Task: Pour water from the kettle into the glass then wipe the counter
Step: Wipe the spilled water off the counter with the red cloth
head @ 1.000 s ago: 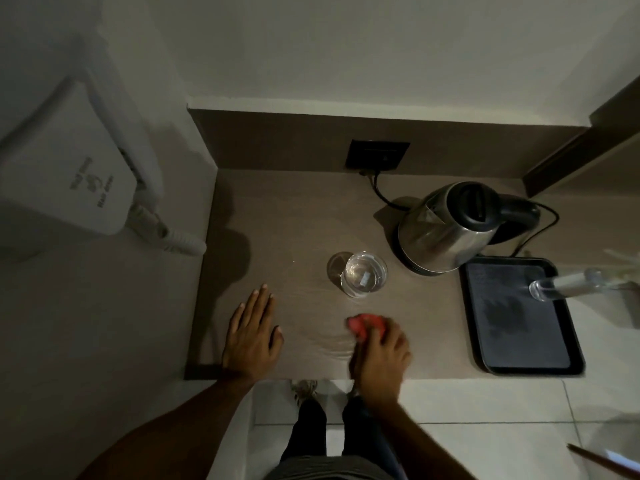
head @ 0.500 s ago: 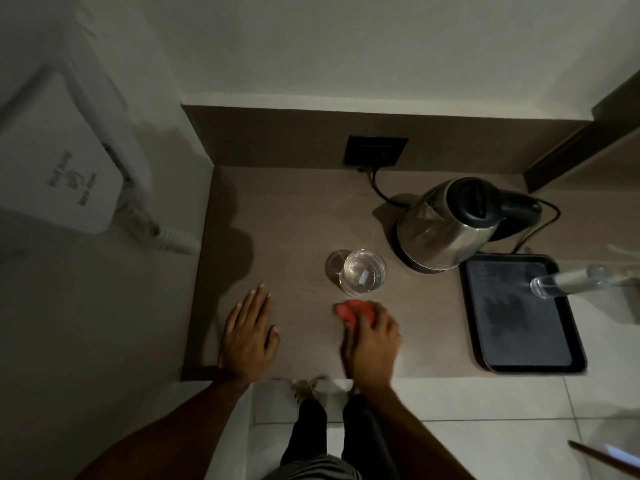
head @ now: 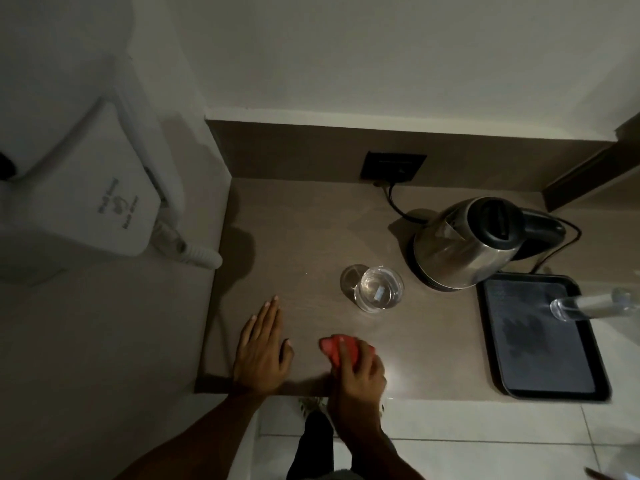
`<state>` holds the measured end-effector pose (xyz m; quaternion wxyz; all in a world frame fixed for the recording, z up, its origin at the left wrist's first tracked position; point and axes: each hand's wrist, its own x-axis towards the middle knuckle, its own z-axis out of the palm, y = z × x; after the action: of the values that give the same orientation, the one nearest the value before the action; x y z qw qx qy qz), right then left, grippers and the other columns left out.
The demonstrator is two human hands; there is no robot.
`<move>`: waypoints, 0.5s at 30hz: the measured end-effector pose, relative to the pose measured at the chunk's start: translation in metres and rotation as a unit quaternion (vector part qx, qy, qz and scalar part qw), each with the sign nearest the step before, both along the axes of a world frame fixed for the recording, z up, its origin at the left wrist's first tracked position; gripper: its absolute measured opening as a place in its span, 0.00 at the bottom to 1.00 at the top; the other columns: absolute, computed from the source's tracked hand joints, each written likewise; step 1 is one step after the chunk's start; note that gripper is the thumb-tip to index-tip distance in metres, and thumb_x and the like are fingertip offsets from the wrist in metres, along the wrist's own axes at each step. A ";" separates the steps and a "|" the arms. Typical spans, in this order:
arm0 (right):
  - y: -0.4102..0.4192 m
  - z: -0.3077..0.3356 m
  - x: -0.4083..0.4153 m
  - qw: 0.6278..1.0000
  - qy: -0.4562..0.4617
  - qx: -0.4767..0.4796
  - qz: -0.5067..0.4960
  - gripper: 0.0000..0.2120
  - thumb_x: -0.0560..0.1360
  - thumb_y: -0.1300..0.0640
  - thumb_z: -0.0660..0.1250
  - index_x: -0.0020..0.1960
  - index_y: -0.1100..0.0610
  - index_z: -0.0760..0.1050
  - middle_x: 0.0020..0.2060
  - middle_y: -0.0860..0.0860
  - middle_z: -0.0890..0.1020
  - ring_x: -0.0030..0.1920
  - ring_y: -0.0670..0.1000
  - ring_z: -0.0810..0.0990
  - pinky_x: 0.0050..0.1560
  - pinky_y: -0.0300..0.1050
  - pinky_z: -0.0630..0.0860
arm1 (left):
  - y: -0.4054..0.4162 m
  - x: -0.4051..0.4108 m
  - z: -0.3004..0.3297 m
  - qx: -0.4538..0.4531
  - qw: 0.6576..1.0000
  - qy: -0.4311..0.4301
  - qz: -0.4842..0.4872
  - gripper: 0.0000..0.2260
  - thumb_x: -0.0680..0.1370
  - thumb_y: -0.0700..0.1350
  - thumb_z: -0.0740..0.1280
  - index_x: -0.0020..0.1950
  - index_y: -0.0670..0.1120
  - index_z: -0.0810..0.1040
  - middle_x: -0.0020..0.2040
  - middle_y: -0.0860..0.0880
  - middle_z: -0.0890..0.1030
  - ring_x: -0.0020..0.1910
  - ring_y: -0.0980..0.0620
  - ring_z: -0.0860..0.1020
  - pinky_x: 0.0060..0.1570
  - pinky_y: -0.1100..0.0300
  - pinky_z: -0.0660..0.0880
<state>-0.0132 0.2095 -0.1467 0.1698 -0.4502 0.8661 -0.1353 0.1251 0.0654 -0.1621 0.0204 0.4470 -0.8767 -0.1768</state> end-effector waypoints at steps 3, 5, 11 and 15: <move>-0.064 0.007 0.005 0.998 -0.038 -0.004 0.040 0.30 0.71 0.53 0.71 0.72 0.56 0.71 0.69 0.64 0.73 0.65 0.69 0.72 0.58 0.64 0.75 | -0.001 -0.002 0.001 0.007 1.000 0.008 0.001 0.30 0.77 0.51 0.57 0.77 0.40 0.63 0.77 0.43 0.66 0.75 0.46 0.67 0.72 0.51 0.61; -0.118 0.011 0.000 0.998 -0.038 0.003 0.056 0.31 0.74 0.52 0.66 0.77 0.52 0.63 0.74 0.60 0.65 0.71 0.66 0.64 0.65 0.62 0.69 | -0.002 -0.001 0.000 0.008 1.000 0.017 -0.004 0.30 0.75 0.50 0.58 0.77 0.41 0.64 0.77 0.45 0.65 0.75 0.46 0.68 0.74 0.52 0.58; -0.204 0.017 -0.022 0.998 -0.037 -0.013 0.041 0.28 0.78 0.55 0.62 0.77 0.50 0.60 0.75 0.58 0.60 0.71 0.65 0.60 0.67 0.61 0.65 | -0.004 0.001 -0.003 0.012 0.997 0.075 0.014 0.29 0.79 0.50 0.53 0.81 0.48 0.55 0.80 0.48 0.61 0.79 0.52 0.60 0.76 0.53 0.57; -0.127 0.011 -0.021 0.989 -0.021 -0.045 0.137 0.28 0.75 0.51 0.63 0.75 0.52 0.67 0.73 0.57 0.68 0.68 0.61 0.67 0.66 0.57 0.68 | -0.002 0.004 -0.005 0.008 0.999 0.047 -0.001 0.31 0.76 0.47 0.60 0.78 0.41 0.62 0.79 0.44 0.64 0.77 0.47 0.64 0.74 0.48 0.63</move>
<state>-0.0343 0.0828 -0.1358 0.1842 -0.5692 0.7853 -0.1591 0.1293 0.0632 -0.1673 0.0580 0.4371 -0.8739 -0.2048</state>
